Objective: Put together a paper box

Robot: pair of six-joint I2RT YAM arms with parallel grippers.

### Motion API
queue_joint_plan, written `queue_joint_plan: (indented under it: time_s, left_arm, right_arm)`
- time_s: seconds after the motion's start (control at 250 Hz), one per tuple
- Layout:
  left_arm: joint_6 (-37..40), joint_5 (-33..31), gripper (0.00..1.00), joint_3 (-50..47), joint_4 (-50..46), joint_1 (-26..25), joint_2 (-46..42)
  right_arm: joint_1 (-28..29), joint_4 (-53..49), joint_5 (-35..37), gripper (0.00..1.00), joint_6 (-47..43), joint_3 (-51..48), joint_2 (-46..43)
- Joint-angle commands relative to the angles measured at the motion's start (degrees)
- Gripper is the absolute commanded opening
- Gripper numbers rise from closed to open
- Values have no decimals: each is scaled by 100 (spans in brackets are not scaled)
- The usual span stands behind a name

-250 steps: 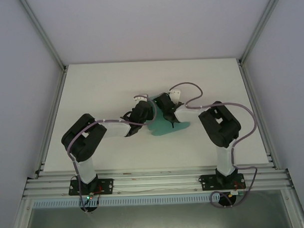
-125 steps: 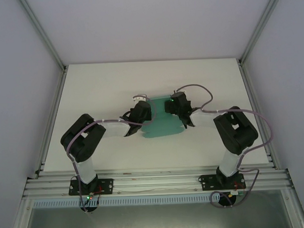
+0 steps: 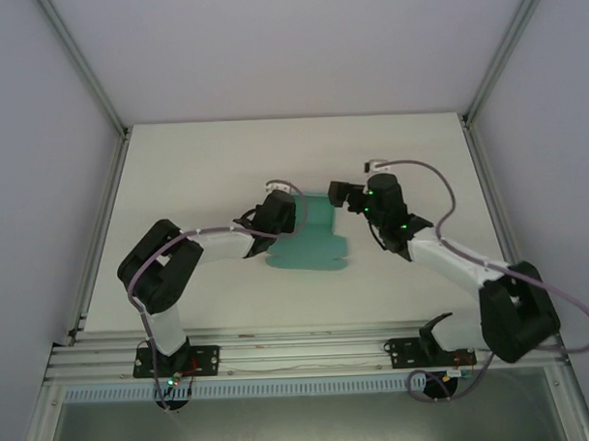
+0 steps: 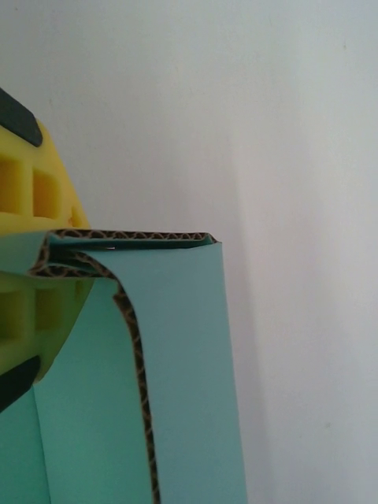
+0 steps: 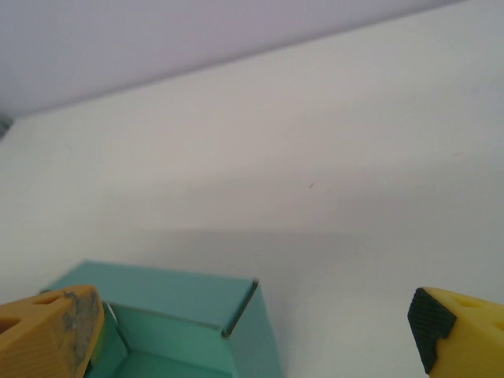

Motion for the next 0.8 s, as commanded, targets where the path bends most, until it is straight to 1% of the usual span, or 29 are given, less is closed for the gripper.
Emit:
queue_joint_plan:
  time_s: [0.0, 0.064, 0.096, 0.116, 0.216, 0.304, 0.412, 0.5, 0.628, 0.795]
  left_arm:
    - [945, 809, 0, 434, -1175, 132, -353]
    - [1304, 1417, 0, 723, -1959, 234, -468]
    - [1601, 1822, 0, 853, -2381, 266, -497]
    - [1795, 1968, 0, 932, -2649, 263, -509]
    - [2334, 2021, 0, 1296, -3837, 213, -528]
    - [2691, 1975, 0, 1431, -4489, 147, -545]
    - [2729, 1620, 0, 1605, -4901, 7, -456]
    - [2627, 1090, 0, 1839, -5161, -117, -179]
    - [2562, 411, 0, 2379, -5577, -296, 514]
    - [2317, -285, 0, 3042, -5397, -468, 1552]
  right_arm:
    - [-210, -822, 345, 100, 364, -140, -742]
    - [-283, -1190, 407, 100, 401, -213, -1178]
    - [-308, -1353, 436, 100, 411, -254, -1374]
    - [-328, -1454, 448, 100, 413, -283, -1491]
    - [-398, -1875, 522, 100, 370, -427, -1964]
    - [-459, -2148, 539, 100, 292, -506, -2237]
    - [-515, -2356, 562, 100, 193, -574, -2404]
    - [-544, -2450, 554, 100, 160, -582, -2428]
    - [-559, -2482, 562, 100, 96, -574, -2386]
    - [-585, -2420, 603, 100, 112, -612, -2337]
